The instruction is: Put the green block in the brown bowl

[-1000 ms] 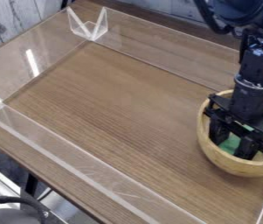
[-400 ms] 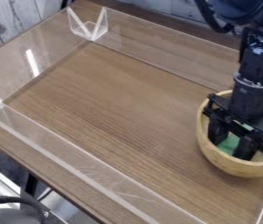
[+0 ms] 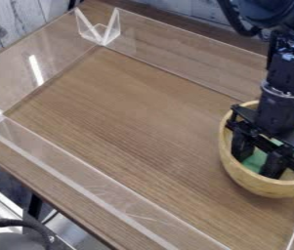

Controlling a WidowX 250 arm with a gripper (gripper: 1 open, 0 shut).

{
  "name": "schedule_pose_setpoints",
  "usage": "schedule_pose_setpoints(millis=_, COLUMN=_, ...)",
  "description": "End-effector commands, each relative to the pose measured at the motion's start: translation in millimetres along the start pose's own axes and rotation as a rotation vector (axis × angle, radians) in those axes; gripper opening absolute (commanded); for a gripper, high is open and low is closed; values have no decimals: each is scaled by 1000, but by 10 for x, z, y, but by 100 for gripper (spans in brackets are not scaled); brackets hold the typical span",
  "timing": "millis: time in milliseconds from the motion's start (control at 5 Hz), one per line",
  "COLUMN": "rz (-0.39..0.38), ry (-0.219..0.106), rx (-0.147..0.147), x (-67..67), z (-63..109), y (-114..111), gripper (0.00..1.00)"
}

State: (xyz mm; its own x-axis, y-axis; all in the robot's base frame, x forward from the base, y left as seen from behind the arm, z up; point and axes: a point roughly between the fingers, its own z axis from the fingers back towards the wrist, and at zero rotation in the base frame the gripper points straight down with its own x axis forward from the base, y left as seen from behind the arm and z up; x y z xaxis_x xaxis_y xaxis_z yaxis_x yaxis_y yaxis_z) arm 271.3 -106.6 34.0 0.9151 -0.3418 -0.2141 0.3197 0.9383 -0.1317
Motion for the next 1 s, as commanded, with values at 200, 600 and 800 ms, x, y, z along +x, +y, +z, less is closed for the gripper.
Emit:
schedule_pose_setpoints(millis=200, rz=11, ry=-101, rx=0, x=69, z=325, y=28, gripper=0)
schedule_pose_setpoints(millis=600, rz=36, ry=-129, rx=15, x=27, z=499, y=60, gripper=100)
schedule_pose_setpoints(millis=800, rz=64, ry=-193, rx=40, x=-51, z=792, y=99, gripper=100)
